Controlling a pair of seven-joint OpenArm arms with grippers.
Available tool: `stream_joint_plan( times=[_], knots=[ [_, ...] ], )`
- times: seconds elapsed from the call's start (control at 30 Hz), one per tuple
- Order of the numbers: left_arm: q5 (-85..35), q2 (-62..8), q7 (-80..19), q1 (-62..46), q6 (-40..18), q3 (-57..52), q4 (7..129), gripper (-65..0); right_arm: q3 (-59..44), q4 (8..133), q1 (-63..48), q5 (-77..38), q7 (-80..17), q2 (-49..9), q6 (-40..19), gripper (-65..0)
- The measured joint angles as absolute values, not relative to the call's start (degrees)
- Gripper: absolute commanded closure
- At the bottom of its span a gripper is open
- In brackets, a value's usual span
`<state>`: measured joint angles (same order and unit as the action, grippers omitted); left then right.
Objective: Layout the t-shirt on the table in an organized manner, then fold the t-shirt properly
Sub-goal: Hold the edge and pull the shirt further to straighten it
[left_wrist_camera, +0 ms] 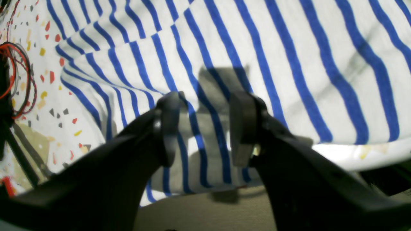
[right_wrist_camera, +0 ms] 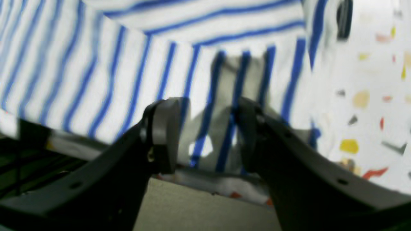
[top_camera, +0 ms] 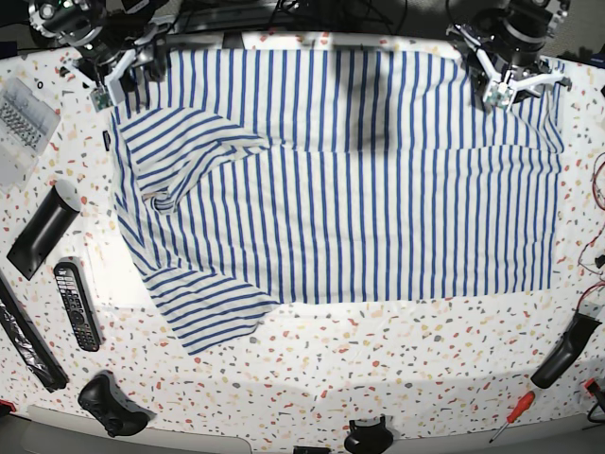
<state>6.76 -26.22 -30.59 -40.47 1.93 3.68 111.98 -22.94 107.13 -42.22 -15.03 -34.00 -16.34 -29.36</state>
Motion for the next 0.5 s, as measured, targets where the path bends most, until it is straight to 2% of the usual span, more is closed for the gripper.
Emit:
stream_joint_plan(
  times=[0.13, 0.4, 0.5],
  knots=[
    [11.7, -26.2, -29.7, -40.5, 1.9, 3.7, 112.0, -23.7, -22.9, 106.8, -42.0, -15.0, -33.9, -16.3, -29.4, -28.0],
    [13.5, -26.2, -28.8, -40.0, 1.9, 3.7, 109.6, -23.7, -22.9, 105.5, -42.0, -15.0, -32.6, -16.3, -29.3, -28.0],
    [13.8, -26.2, -28.2, -38.8, 4.6, 3.7, 105.3, -23.7, -22.9, 104.6, -42.0, -15.2, -32.4, -16.4, -29.3, -28.0]
  ],
)
